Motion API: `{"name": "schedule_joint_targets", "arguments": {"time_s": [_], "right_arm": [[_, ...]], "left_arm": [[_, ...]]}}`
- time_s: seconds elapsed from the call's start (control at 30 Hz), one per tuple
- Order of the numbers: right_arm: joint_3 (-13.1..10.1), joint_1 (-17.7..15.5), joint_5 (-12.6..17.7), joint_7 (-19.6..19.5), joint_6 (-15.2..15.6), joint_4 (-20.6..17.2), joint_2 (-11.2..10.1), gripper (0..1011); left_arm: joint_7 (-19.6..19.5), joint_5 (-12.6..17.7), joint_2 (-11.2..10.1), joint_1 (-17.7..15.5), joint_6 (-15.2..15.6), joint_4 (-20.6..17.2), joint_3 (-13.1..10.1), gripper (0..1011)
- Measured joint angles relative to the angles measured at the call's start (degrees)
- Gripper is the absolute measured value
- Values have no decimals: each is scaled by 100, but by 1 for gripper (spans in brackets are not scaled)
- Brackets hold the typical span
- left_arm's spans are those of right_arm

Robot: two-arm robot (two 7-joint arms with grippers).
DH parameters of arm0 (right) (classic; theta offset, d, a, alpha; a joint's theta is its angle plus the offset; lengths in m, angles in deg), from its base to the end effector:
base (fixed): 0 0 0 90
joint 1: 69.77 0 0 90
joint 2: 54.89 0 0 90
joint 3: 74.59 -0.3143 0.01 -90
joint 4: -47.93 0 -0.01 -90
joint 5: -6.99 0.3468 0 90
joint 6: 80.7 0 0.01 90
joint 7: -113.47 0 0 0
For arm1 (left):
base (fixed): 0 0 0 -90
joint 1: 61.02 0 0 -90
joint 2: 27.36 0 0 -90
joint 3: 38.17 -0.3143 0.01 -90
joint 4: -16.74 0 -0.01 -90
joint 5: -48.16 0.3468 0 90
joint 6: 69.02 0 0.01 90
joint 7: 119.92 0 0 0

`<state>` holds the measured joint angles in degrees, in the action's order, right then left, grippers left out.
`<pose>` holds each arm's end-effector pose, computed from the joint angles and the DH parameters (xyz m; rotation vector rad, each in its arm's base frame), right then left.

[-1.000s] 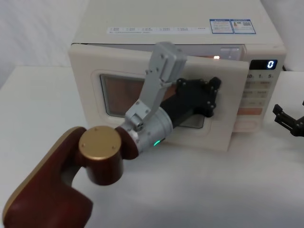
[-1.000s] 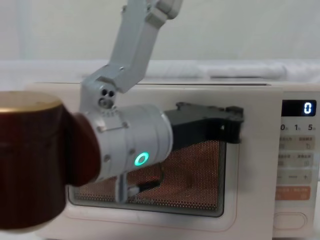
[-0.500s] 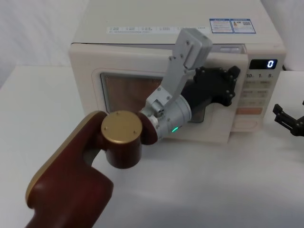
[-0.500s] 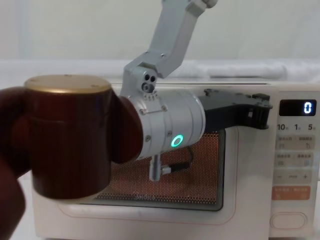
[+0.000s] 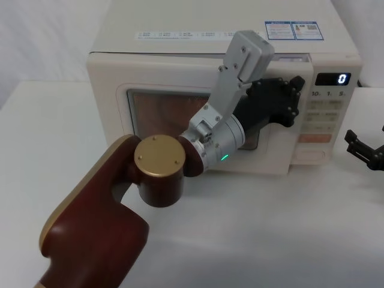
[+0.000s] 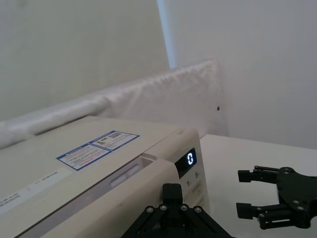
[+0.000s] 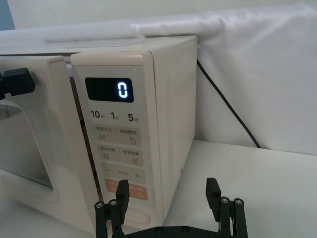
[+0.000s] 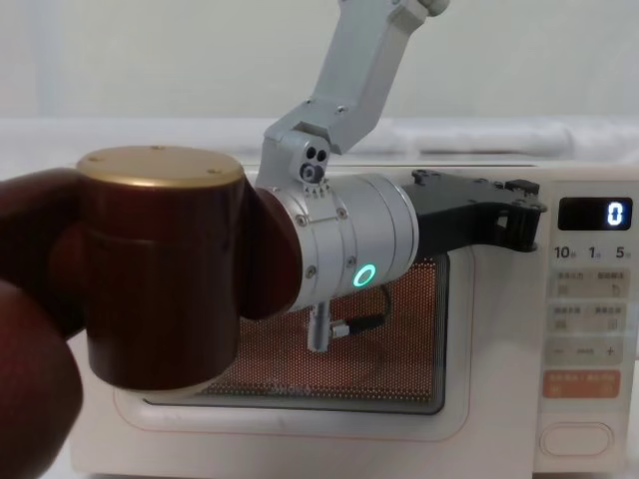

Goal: Press the button to open the microwave door with one hand; close the microwave door with the other hand.

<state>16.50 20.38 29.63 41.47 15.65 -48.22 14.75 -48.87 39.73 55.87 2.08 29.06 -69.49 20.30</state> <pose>0.3665 -0.0929 -0.2707 0.0227 0.0365 -1.1972 0.4445 -0.1487 -0.1885 0.0166 -0.2407 0.7189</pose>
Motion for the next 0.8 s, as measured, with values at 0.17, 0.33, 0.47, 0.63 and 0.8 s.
{"name": "schedule_joint_targets", "arguments": {"time_s": [0.17, 0.33, 0.47, 0.63, 0.8], "right_arm": [[0, 0, 0, 0, 0, 0, 0, 1002], [0, 0, 0, 0, 0, 0, 0, 1002], [0, 0, 0, 0, 0, 0, 0, 1002], [0, 0, 0, 0, 0, 0, 0, 1002], [0, 0, 0, 0, 0, 0, 0, 1002]], "left_arm": [[73, 73, 47, 29, -56, 6, 42, 0], [139, 145, 97, 38, -64, 32, 75, 0], [165, 197, 130, 37, -12, 59, 96, 0], [168, 256, 168, 13, 72, 112, 114, 0], [167, 290, 206, -3, 98, 149, 135, 0]]}}
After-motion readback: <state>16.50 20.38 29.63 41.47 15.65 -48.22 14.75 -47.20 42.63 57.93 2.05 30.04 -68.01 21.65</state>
